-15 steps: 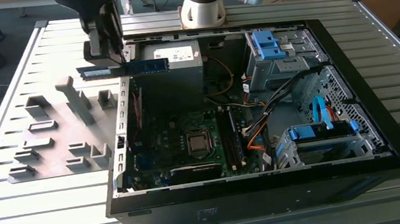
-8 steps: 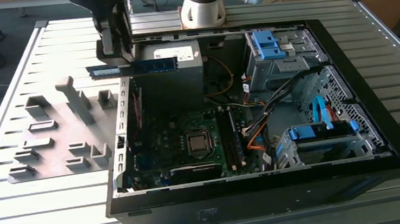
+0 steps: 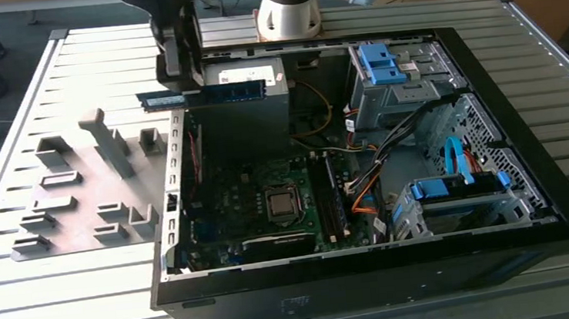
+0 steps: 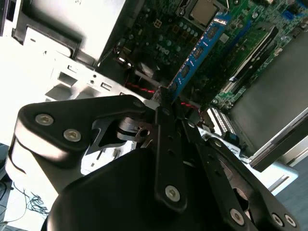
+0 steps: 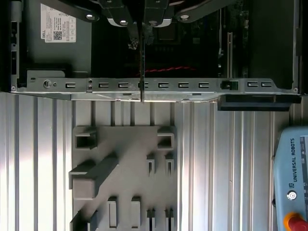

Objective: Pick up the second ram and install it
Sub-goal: 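Pick up the second ram and move it above second insertion slot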

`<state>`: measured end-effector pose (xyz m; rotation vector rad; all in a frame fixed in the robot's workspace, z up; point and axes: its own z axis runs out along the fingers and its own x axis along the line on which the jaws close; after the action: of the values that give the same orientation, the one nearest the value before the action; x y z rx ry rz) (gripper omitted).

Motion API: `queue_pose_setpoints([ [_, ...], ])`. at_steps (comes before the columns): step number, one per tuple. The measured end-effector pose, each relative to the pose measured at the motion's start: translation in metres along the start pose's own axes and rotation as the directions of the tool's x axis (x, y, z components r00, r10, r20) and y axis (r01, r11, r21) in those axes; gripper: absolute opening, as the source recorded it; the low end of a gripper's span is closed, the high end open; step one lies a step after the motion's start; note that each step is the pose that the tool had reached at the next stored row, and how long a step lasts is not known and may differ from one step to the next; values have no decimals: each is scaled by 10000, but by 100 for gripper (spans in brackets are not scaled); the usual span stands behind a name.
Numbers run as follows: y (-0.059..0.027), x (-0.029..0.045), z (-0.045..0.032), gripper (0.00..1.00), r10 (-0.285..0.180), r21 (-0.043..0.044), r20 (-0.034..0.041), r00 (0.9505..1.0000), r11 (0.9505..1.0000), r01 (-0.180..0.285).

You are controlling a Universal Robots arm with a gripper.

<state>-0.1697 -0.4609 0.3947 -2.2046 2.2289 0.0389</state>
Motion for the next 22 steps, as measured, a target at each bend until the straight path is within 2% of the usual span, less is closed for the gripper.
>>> queue_pose_setpoints([
  [15,-300,-3,-4,14,1,1,0,10000,10000,-1],
  [22,-469,-5,-6,14,0,1,1,10000,10000,0],
])
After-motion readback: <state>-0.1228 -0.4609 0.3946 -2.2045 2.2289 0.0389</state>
